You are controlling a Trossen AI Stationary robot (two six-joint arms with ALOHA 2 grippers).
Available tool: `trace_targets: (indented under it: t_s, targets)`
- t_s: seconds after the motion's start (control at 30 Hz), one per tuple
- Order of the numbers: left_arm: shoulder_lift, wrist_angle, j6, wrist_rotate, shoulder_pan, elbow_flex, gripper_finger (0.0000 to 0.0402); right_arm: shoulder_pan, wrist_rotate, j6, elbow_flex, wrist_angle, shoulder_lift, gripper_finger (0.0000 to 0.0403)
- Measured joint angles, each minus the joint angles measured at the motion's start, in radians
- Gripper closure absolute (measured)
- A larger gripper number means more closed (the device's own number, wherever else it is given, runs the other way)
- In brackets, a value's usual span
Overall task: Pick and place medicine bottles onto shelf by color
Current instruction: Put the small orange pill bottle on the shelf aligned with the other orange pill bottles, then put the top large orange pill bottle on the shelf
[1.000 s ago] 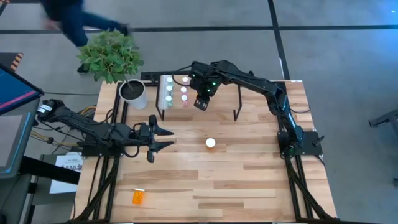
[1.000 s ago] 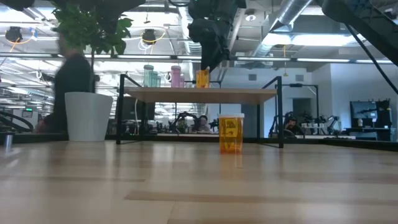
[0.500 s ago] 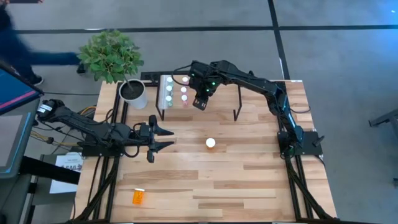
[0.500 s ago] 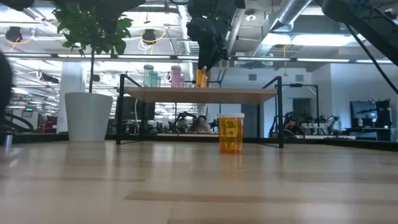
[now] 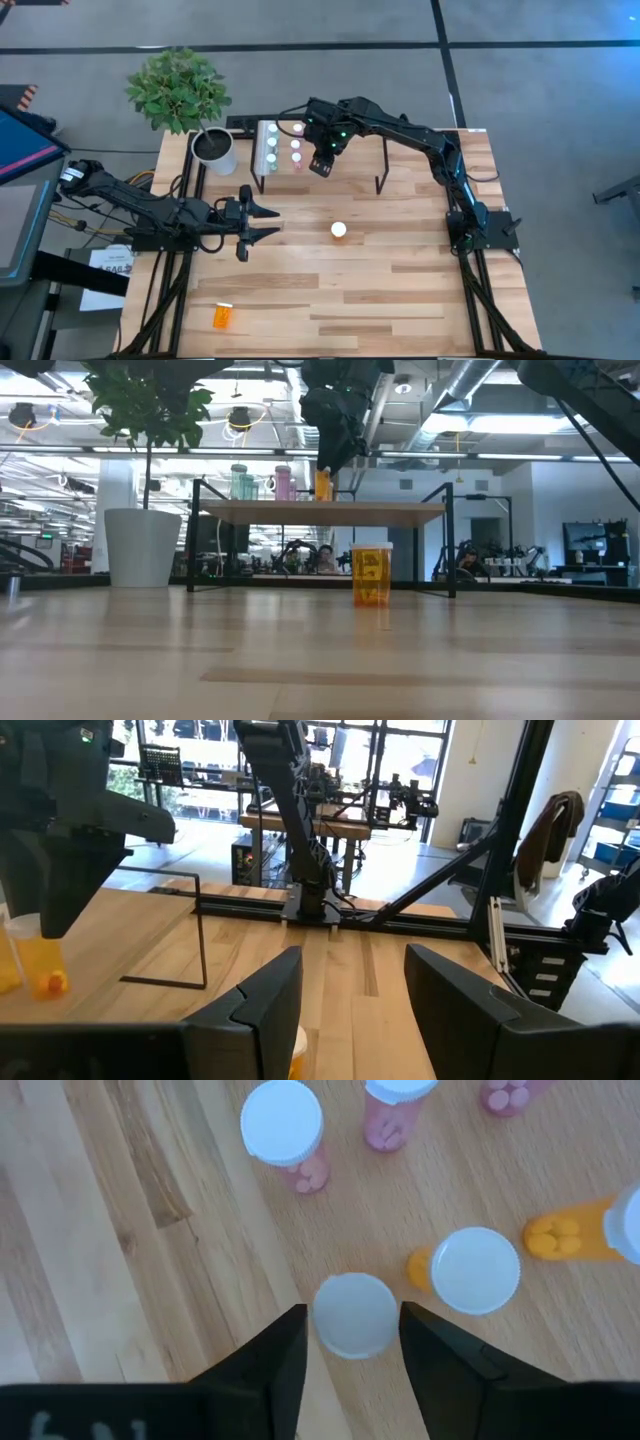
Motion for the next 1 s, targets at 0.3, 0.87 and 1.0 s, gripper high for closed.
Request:
trace_targets:
  t_s: [0.3,0.87,1.0]
  targets:
    - [0.000,0.000,-0.001,0.000,0.000,0.000,0.0235,0.000,-0.001,0.006,0.009,-0.093,-0.002,0.0192]
    - [-0.127,-0.110,-0.014,0.000,-0.036,-0.001,0.0235,0.356,0.215,0.146,-0.251,-0.074,-0.302,0.0185]
    - [-0.223,-0.182,-0.017,0.000,-0.079,-0.001,0.0235,0.441,0.217,0.192,-0.503,0.143,-0.399,0.0189]
